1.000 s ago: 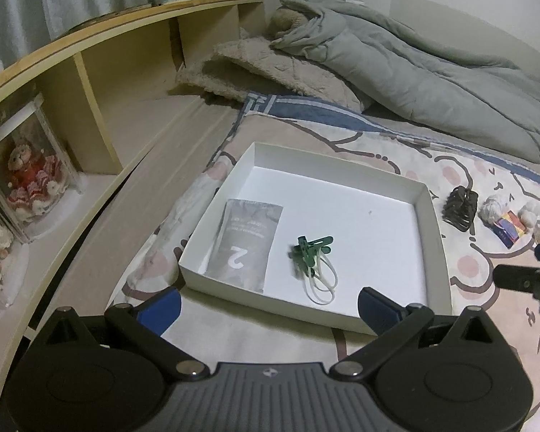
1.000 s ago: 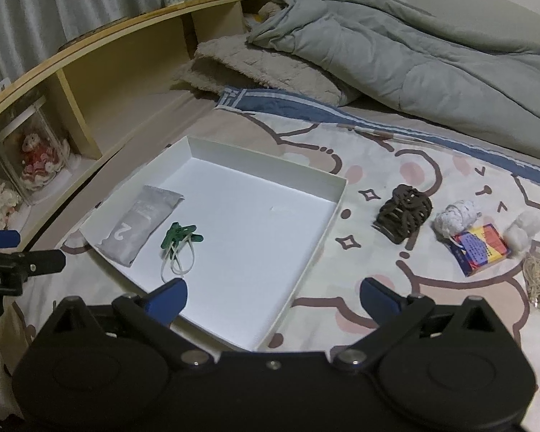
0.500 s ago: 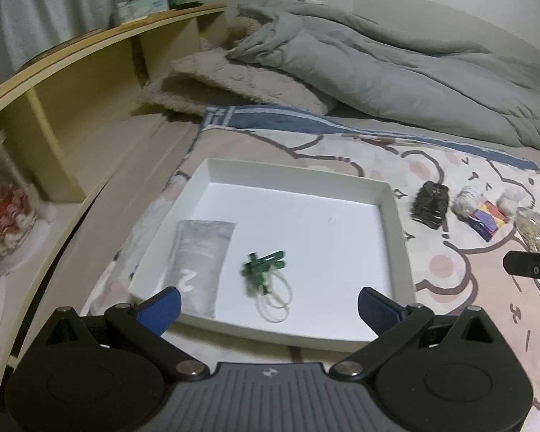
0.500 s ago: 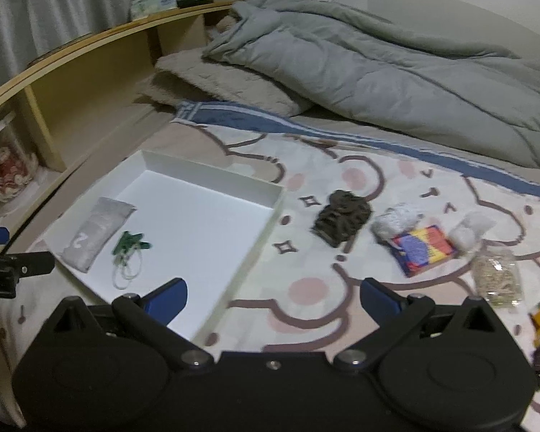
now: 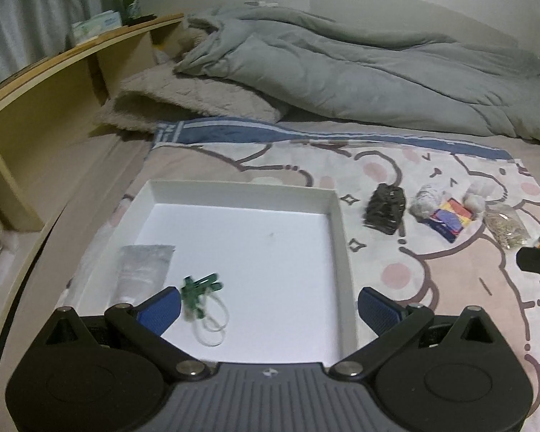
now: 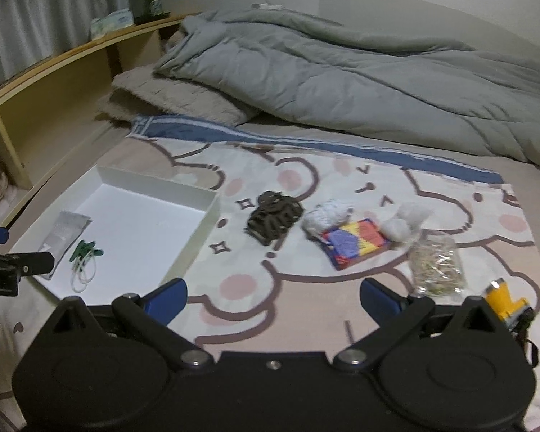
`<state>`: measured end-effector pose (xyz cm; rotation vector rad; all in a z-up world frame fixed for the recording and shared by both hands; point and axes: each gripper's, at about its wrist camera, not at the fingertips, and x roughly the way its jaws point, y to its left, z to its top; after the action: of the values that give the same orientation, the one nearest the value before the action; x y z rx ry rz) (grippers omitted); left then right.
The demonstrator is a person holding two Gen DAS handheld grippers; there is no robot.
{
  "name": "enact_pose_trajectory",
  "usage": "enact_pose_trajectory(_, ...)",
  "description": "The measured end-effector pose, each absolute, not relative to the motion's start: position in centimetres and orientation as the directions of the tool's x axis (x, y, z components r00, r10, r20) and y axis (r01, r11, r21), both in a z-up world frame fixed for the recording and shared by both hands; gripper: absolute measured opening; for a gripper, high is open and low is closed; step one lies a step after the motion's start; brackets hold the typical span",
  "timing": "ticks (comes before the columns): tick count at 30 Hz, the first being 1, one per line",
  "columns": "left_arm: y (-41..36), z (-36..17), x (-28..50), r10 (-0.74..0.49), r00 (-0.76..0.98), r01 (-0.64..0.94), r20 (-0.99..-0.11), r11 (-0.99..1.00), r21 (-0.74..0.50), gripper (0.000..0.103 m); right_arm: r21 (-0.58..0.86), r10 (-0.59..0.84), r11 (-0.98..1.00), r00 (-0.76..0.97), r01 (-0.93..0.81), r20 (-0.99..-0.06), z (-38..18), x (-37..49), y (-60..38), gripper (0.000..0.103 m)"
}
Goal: Organize objects
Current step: 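Withdraw both tools from the box toward the remaining items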
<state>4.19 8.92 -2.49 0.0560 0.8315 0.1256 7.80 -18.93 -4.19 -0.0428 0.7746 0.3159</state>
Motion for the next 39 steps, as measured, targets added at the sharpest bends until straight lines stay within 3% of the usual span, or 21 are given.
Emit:
enact_pose_trajectory(16,3.0,-2.6,6.8,0.06,0.697,-0.019,-0.714,0.998,0.065,0.103,0.076,0.145,0.989,0.73,-0.127,-0.668,-3.8,7.7,-28.8,0.103)
enact_pose_trajectory(31,-0.5,-3.3,8.7,0.01,0.726,0.023,-0.688,0.999,0.04,0.103,0.048,-0.058,0.992,0.745,0.12,-0.664,-5.2,8.0,-38.3,0.103)
enact_pose_trajectory(39,-2.2,-5.2,9.7,0.002,0.728,0.085,-0.686,0.992,0.093,0.103,0.109,-0.07,0.976,0.745,0.189,-0.664,-7.7,9.0,-41.8,0.103)
